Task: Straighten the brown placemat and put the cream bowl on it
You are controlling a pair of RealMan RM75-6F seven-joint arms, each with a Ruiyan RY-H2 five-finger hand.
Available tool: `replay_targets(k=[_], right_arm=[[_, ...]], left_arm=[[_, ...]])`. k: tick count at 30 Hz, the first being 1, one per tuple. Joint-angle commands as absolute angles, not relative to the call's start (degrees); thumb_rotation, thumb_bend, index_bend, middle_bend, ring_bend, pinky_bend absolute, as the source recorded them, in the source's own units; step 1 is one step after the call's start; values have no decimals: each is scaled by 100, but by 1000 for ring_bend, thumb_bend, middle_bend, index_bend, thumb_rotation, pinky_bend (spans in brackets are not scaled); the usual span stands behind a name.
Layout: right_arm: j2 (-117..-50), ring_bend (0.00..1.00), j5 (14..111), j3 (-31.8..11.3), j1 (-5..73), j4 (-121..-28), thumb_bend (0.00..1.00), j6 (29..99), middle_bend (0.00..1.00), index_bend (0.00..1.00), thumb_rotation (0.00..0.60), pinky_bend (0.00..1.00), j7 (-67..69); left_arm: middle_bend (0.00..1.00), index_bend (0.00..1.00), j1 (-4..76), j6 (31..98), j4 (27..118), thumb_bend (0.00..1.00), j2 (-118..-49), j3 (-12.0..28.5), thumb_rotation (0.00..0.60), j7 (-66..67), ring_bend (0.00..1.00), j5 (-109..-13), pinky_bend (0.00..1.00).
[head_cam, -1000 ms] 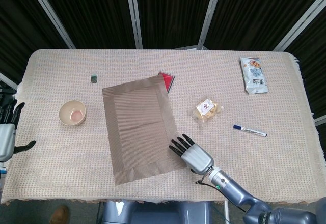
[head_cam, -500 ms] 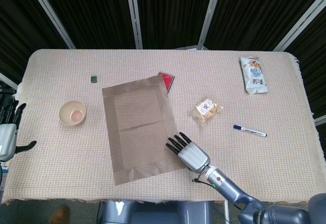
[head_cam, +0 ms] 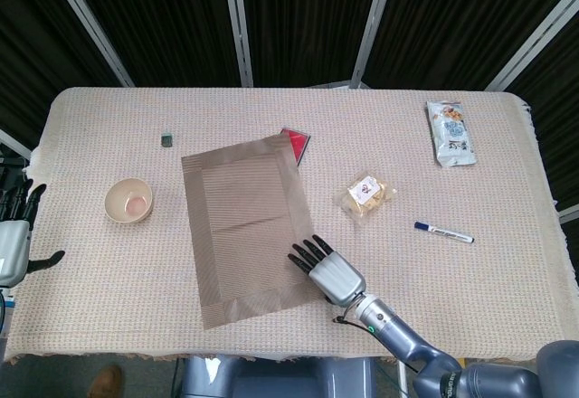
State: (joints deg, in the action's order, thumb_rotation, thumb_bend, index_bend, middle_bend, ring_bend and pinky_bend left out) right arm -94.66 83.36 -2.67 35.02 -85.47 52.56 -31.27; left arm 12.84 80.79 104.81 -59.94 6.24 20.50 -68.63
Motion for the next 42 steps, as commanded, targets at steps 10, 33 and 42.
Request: replay_targets(k=[10,33,42], right_arm=[[-9569,0,8305,-354,3664,-8561,286,5313,0,210,600,0,-3020],[-8848,0,9750,394,3475,-8588,540,6346,44,877,600,0,-2143],[-7456,0,11262,1015,3412,-8298,533,7383,56,877,600,0,-1977]], left_arm=[[0,0,1279,8052,10459,0,-5997,649,600,2051,0,-6841,0],[0,0,1242,8022,10463,0,-5942,653,600,1993,0,-6867,0],[0,0,1243,8020,10479,0,-5975,645,600,2063,0,-6868,0]])
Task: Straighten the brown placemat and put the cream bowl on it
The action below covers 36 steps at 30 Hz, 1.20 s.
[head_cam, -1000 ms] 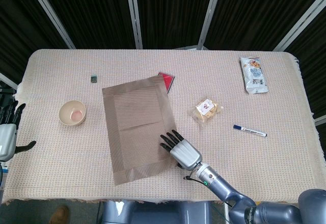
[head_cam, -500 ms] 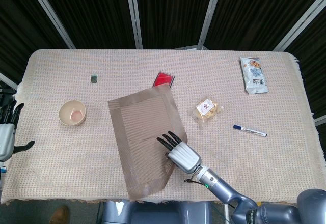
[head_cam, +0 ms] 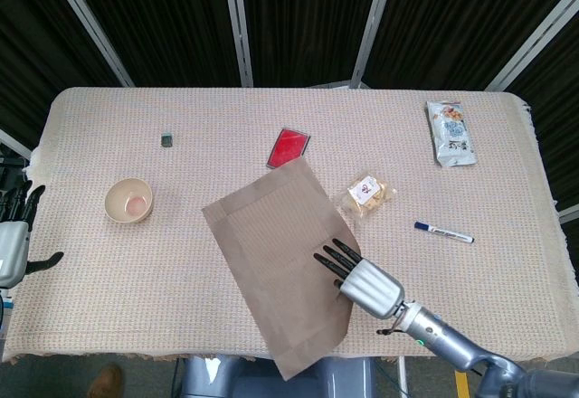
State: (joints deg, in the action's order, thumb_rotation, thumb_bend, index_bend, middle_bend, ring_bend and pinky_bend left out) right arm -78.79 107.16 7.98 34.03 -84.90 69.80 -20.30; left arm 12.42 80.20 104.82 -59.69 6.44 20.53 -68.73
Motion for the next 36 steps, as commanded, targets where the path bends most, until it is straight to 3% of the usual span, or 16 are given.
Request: replay_targets(k=[1,6,12,14,17,20,24,25,26,27,28,29,31,36], right_arm=[[-7374,0,11412,1012,3446,-8225,532,7472,59,877,600,0,-2023],[-7064,0,12177,757,3826,-7673,509,7771,67,876,600,0,-2526],[-6855,0,12653,455,4598,-6881,460,7523,69,862,600,0,-2435],[-6805,0,12639,361,4828,-6702,447,7364,71,836,600,0,-2297],[-6831,0,12604,233,5115,-6380,421,7217,70,721,600,0,-2114],[-6975,0,12625,151,5416,-5947,401,7240,68,787,600,0,-1764],[-7327,0,12590,108,5688,-5234,365,7352,67,581,600,1,-1321],[-7373,0,12590,115,5713,-5143,343,7367,65,606,600,1,-1292],[-7461,0,12552,93,5752,-4989,325,7341,62,532,600,0,-1300],[-7557,0,12496,69,5774,-4846,283,7308,51,381,600,0,-1327],[-7625,0,12457,64,5782,-4738,217,7311,33,166,600,0,-1336],[-7688,0,12381,39,5778,-4619,160,7290,21,45,600,0,-1356],[-7787,0,12169,-37,5722,-4466,24,7289,0,0,600,0,-1364],[-7775,0,11459,-311,5315,-4622,0,7638,0,0,600,0,-1328]], left_arm=[[0,0,1246,8017,10473,0,-5981,649,600,2073,0,-6858,0],[0,0,1270,7972,10426,0,-6018,673,600,2116,0,-6765,0],[0,0,1284,7930,10356,0,-6048,688,600,2140,0,-6677,0],[0,0,1287,7921,10324,0,-6057,695,600,2142,0,-6646,0],[0,0,1282,7931,10285,0,-6074,713,600,2144,0,-6594,0],[0,0,1281,7918,10243,0,-6087,713,600,2141,0,-6567,0],[0,0,1281,7897,10213,0,-6094,711,600,2144,0,-6534,0],[0,0,1281,7896,10212,0,-6096,712,600,2143,0,-6531,0],[0,0,1279,7896,10209,0,-6099,717,600,2137,0,-6516,0],[0,0,1280,7890,10208,0,-6102,722,600,2134,0,-6496,0],[0,0,1283,7882,10206,0,-6105,724,600,2136,0,-6484,0],[0,0,1288,7867,10202,0,-6110,725,600,2138,0,-6470,0],[0,0,1297,7846,10196,0,-6116,725,600,2135,0,-6463,0],[0,0,1312,7845,10155,0,-6125,695,600,2097,0,-6601,0]])
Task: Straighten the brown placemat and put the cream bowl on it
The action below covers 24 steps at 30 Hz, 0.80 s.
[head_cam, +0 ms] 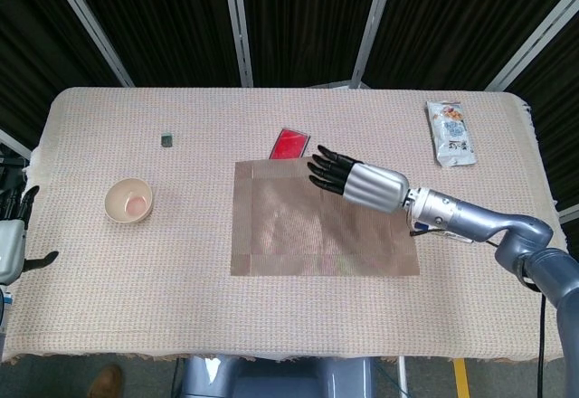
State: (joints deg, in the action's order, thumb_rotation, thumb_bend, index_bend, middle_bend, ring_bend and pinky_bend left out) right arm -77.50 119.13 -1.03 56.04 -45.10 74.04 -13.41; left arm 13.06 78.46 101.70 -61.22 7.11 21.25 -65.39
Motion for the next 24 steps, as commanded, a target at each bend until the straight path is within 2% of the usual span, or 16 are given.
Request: replay_targets(k=[1,6,11,14,19,24], right_arm=[[-7736,0,11342,-345,5221,-4747,0,7687,0,0,600,0,-1360],[-7249,0,10194,-631,4174,-6349,0,8173,0,0,600,0,-1403],[-6681,0,9387,-588,3165,-7859,0,8675,0,0,600,0,-1230],[-6413,0,8936,-467,2604,-8655,0,8860,0,0,600,0,-811],[-6089,0,8804,-147,1935,-9395,0,9128,0,0,600,0,-504],[-6157,0,8813,51,1442,-9692,0,9428,0,0,600,0,-518]], left_arm=[[0,0,1314,7840,10147,0,-6125,690,600,2072,0,-6634,0],[0,0,1327,7814,10128,0,-6124,617,600,1759,0,-7030,0],[0,0,1415,7683,10122,0,-6166,420,600,1439,0,-7714,0],[0,46,1521,7641,10073,0,-6286,274,600,1043,0,-8383,0],[0,195,1727,7514,9842,0,-6520,18,600,623,0,-9275,0],[0,208,1942,7057,9833,0,-6846,-100,600,886,0,-9367,0]])
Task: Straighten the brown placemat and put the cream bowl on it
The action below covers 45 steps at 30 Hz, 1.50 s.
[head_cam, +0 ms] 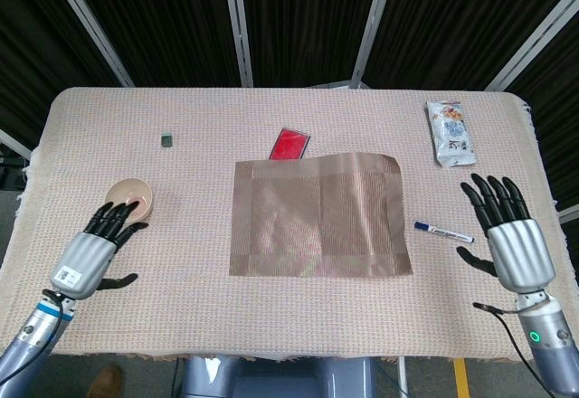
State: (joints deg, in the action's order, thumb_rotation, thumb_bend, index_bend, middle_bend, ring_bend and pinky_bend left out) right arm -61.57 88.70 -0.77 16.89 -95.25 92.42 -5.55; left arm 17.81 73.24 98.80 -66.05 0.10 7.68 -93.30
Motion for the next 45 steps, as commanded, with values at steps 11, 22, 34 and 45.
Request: replay_targets(k=[11,22,34,45], right_arm=[[-6739,0,9134,126,978,-9552,0,9651,0,0,600,0,-1209],[-6762,0,9028,-115,975,-9395,0,9368,0,0,600,0,-914],[-6847,0,8955,-219,956,-9219,0,9089,0,0,600,0,-897],[-6848,0,9015,-294,902,-9204,0,9084,0,0,600,0,-831]], left_arm=[[0,201,2555,6080,9567,0,-7959,192,600,1791,0,-8810,0],[0,253,3231,5510,8623,4,-8887,571,600,1825,0,-8398,0],[0,294,3409,5531,7381,4,-9675,225,600,856,0,-8719,0],[0,306,3626,5458,7104,3,-9900,281,600,783,0,-8686,0]])
